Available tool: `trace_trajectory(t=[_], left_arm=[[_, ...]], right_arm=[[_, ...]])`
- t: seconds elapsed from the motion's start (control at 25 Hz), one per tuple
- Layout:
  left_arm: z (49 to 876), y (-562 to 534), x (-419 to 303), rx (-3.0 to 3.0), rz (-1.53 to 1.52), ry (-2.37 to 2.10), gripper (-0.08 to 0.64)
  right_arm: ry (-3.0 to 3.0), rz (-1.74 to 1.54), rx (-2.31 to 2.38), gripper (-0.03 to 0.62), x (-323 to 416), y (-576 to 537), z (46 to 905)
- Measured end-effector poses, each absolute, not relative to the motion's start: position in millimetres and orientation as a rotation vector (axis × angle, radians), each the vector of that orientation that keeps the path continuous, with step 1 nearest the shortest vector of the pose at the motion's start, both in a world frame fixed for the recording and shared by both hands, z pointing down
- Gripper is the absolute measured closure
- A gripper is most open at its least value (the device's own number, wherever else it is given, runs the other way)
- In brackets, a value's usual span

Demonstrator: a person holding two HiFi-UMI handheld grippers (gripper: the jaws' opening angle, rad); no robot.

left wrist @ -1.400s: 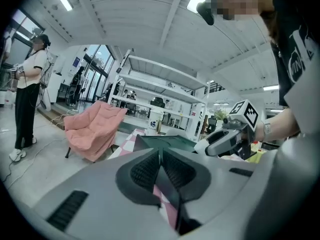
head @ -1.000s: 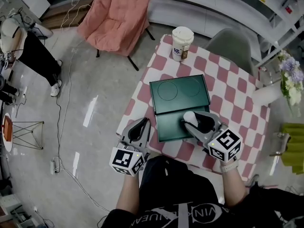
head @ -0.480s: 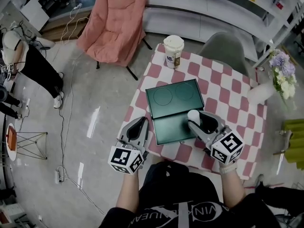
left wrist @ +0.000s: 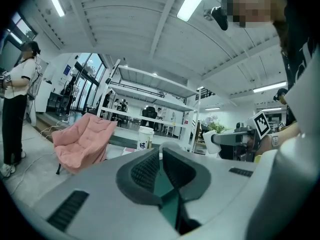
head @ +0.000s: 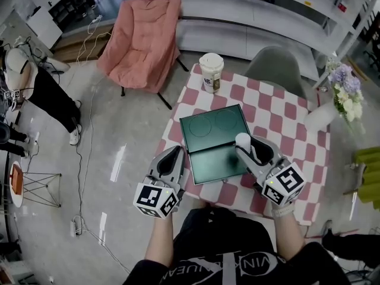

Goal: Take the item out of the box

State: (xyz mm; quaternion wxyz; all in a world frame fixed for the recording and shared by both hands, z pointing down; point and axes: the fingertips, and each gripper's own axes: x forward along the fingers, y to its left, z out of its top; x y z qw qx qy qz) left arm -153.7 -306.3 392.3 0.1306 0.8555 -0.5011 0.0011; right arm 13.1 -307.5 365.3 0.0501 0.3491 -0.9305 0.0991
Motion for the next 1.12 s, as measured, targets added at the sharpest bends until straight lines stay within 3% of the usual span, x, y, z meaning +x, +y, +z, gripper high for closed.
trace_trajectory(t=[1.12], left_arm=[[333.1,-307.6,-173.8,2.515,-0.107,-1.576,0.535]], right_arm=[[-2.919,0.132,1.162,0.419,14.6,-310.7,309.3]])
